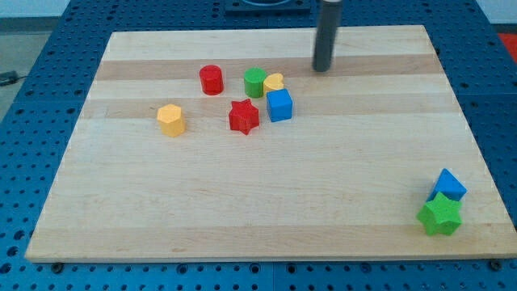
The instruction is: Move the blue cube horizontal to the blue triangle
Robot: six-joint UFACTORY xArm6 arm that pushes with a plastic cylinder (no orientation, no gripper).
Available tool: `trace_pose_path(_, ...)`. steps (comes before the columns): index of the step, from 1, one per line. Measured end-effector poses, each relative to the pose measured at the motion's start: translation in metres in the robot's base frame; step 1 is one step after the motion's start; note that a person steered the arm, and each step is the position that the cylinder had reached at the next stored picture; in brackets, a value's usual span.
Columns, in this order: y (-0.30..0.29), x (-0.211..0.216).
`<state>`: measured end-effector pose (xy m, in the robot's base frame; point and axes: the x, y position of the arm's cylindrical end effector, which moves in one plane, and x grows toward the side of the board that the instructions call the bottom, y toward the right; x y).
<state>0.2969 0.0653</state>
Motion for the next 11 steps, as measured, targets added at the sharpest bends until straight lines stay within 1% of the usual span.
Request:
trace_pose_path(1, -0.029, 0.023)
trace_pose_path(2, -0.032, 0.043)
trace_pose_path(3, -0.043, 0.077)
trace_pose_path(5, -0.086, 0.114)
trace_pose_path(6, -0.079, 0.143)
trace_pose_path(8, -0.022, 0.195)
trace_pose_path(10, -0.035, 0.255)
trace_pose_path(11, -0.023, 0.280)
